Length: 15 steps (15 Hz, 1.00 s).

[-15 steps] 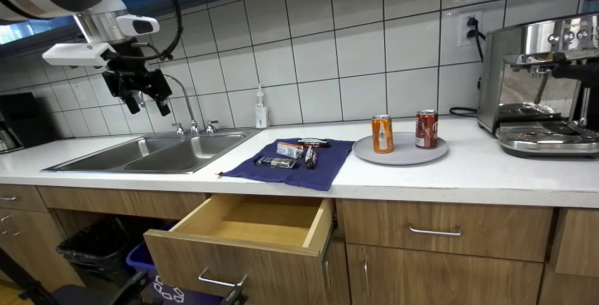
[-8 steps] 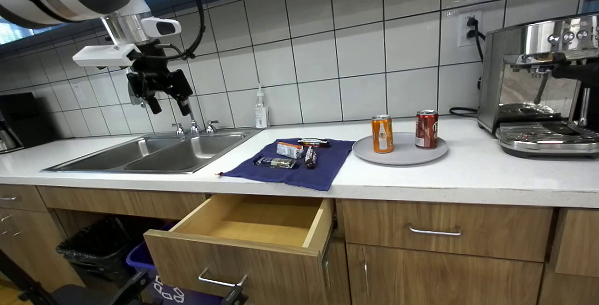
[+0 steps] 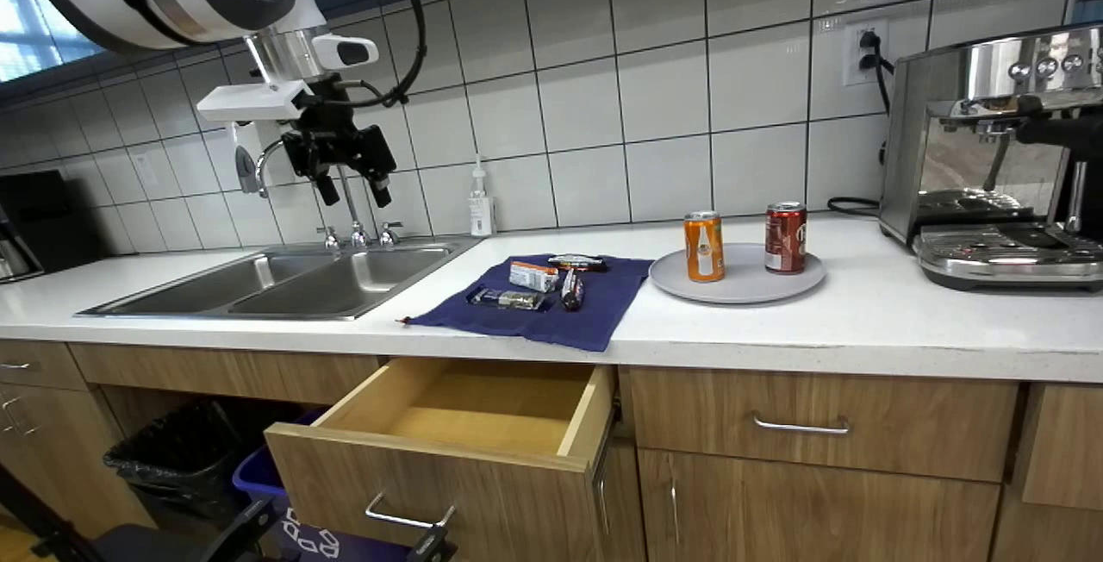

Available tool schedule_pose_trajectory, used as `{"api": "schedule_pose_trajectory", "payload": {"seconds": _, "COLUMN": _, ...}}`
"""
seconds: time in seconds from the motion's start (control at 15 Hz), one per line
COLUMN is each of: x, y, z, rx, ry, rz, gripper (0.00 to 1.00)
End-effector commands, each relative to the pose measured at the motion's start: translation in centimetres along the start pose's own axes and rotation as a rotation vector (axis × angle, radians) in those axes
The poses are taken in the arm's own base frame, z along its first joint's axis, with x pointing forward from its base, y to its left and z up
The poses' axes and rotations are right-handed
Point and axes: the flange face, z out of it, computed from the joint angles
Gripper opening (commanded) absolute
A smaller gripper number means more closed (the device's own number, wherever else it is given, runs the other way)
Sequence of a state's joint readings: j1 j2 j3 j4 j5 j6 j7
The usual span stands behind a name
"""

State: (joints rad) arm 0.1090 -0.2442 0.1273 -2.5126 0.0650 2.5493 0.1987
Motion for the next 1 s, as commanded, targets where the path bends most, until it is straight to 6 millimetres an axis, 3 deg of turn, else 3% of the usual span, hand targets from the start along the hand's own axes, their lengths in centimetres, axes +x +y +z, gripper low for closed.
{"api": "schedule_pose_trajectory", "payload": {"seconds": 0.0, "x": 2.6, "y": 0.7, "z": 0.7, "rx": -0.016, "ry": 0.018, "rz": -0.020, "gripper": 1.00}}
{"api": "schedule_pose_trajectory", "payload": {"seconds": 0.53, "x": 6.3, "y": 1.8, "z": 2.3, "rx": -0.027, "ry": 0.025, "rz": -0.110, "gripper": 1.00}}
{"api": "schedule_pose_trajectory", "payload": {"seconds": 0.93, "x": 8.5, "y": 3.7, "z": 3.6, "rx": -0.014, "ry": 0.009, "rz": -0.236, "gripper": 1.00}}
